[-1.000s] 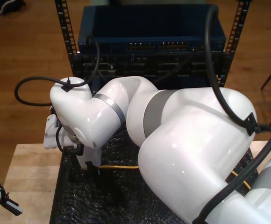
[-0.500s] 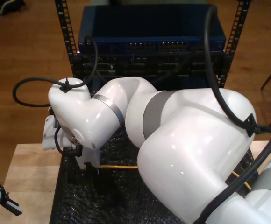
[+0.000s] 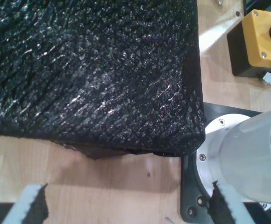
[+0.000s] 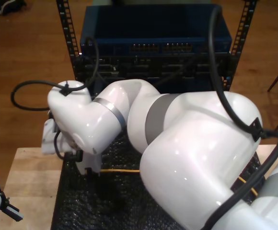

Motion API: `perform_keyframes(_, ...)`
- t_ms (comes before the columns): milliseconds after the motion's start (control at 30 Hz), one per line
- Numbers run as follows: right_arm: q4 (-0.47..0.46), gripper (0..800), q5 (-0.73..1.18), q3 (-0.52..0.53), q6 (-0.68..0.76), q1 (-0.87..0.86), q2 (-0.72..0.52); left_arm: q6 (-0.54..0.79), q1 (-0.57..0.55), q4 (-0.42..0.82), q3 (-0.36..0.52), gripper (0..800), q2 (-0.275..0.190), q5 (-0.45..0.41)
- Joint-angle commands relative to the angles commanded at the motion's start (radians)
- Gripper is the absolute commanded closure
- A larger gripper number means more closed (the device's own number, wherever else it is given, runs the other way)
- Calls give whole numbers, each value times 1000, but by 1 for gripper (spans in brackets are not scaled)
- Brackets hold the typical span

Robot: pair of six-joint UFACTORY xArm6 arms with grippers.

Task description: Grab the cable and plug it in

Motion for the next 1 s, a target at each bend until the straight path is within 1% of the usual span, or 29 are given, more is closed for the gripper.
perform_keyframes(100,-2,736,0,0,0,0,0,0,0,0,0,0,0,2)
perform_keyframes(300,-2,791,0,2,-5,0,2,0,0,0,0,0,0,2)
perform_keyframes(467,0,796,2,5,-20,0,0,0,0,0,0,0,0,3)
perform_keyframes(700,9,796,5,6,-109,-11,-35,2,0,0,-3,0,0,12)
perform_keyframes(900,18,796,8,18,-160,-71,-68,0,-3,-2,-11,0,2,14)
perform_keyframes(1000,26,796,9,41,-189,-95,-83,0,-5,-11,-11,0,6,15)
